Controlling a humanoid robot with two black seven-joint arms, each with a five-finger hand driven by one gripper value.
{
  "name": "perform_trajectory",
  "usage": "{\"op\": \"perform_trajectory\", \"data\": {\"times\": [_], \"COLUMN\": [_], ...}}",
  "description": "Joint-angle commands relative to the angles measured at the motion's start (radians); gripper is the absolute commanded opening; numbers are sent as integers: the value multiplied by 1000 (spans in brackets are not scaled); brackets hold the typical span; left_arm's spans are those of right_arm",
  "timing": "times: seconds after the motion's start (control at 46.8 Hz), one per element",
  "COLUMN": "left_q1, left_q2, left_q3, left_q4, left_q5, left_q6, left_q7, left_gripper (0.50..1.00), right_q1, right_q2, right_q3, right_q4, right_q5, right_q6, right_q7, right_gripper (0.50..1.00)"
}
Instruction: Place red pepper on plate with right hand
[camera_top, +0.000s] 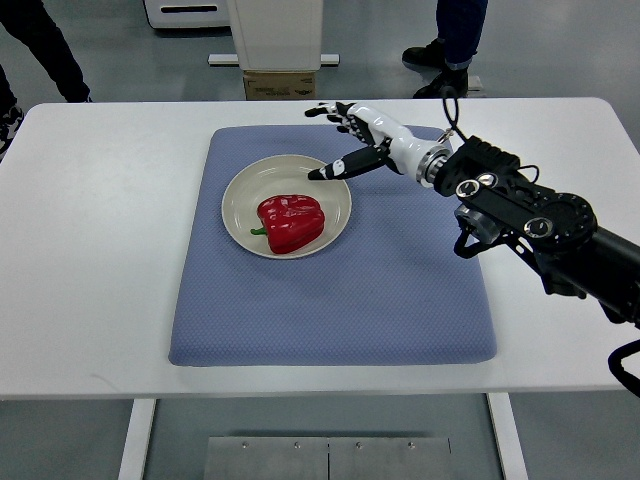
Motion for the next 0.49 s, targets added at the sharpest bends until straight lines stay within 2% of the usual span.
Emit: {"op": "perform_trajectory", "data": {"times": [0.0, 0.107, 0.342, 0.47], "left_q1": [0, 0, 0, 0], "left_q2": [0, 0, 0, 0], "left_q3": [0, 0, 0, 0], "left_q4": [0, 0, 0, 0], "left_q5": [0, 0, 0, 0], "left_q6": [0, 0, 0, 0], "left_q7": [2, 1, 1, 2], "left_gripper": [1000, 1000, 1000, 1000], "right_q1": [-36, -77, -153, -176], "right_q2": [-18, -35, -38, -38], "right_q3": [82, 160, 312, 372], "right_q4": [-1, 0, -1, -3], "right_q5": [-1, -1, -1, 1], "right_q6": [-1, -11, -90, -98], "right_q7": [-6, -8, -9, -18], "right_gripper": [995, 995, 995, 993]}}
